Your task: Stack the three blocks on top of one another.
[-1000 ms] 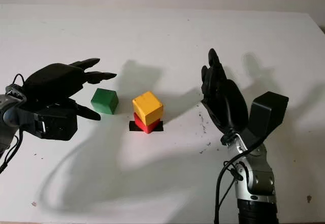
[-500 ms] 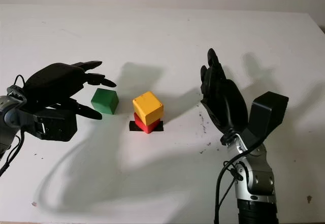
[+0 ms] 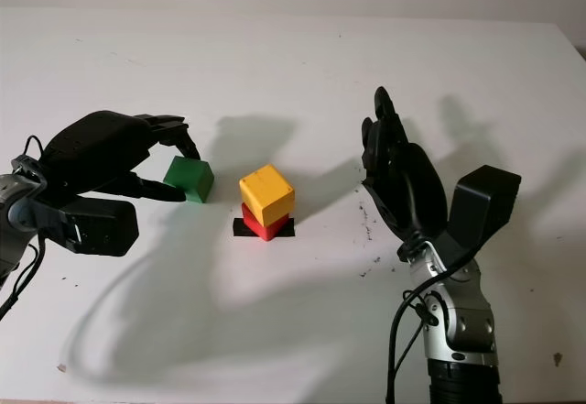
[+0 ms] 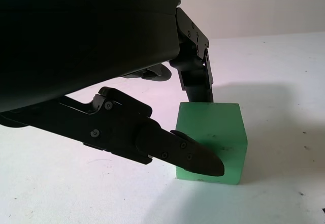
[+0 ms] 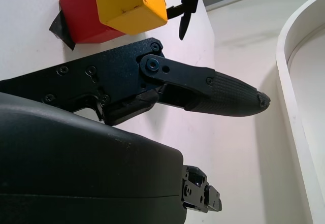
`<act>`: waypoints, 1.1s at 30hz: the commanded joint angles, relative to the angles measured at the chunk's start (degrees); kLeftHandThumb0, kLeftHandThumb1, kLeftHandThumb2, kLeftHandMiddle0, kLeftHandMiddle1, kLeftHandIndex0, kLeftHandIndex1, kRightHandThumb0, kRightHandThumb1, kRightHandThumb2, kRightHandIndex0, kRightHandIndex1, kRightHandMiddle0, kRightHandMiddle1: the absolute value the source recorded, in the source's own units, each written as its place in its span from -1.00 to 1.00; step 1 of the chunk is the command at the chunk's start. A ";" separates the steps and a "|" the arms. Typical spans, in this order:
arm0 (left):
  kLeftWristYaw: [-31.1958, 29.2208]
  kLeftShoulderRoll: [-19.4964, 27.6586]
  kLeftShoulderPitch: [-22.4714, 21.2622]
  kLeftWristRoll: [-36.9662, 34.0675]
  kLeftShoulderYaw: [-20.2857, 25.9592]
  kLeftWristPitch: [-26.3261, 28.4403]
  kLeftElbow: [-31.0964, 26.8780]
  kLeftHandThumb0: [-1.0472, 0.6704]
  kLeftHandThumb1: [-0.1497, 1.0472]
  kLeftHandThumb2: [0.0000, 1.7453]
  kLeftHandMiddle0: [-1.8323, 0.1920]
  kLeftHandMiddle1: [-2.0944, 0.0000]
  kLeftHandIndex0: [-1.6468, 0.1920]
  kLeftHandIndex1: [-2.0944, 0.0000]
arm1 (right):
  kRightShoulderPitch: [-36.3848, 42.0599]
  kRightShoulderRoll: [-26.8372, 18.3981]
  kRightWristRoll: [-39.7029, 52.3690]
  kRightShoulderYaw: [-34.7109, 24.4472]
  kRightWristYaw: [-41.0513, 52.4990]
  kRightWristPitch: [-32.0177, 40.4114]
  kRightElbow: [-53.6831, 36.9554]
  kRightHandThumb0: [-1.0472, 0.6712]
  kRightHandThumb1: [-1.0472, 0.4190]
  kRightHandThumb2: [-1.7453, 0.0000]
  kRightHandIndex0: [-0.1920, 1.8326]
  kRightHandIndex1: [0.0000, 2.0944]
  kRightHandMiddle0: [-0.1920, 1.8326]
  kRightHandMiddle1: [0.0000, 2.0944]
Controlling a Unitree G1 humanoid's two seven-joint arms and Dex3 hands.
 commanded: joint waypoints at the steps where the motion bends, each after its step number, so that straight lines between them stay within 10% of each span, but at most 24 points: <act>1: 1.05 -0.07 -0.79 0.58 -0.57 -1.23 1.00 -0.39 0.93 -0.94 0.47 0.95 0.40 -0.06 | 0.27 -0.64 0.71 -0.53 0.53 -0.48 -0.44 -0.64 -1.00 0.22 -1.00 -1.00 -1.00 -1.00; 19: -6.64 0.73 -2.50 -11.11 3.77 -1.23 -2.90 -0.18 0.99 -0.93 0.43 0.94 0.47 -0.24 | 0.25 -0.15 0.76 0.33 0.38 -0.32 -0.28 -0.63 -1.00 0.26 -1.00 -1.00 -1.00 -1.00; 33: -23.60 3.09 -17.12 -20.19 4.46 4.30 -5.87 -0.22 0.96 -0.93 0.41 0.94 0.42 -0.26 | 0.59 0.77 0.57 1.49 -0.60 -0.16 -0.10 -0.62 -1.00 0.29 -1.00 -1.00 -1.00 -1.00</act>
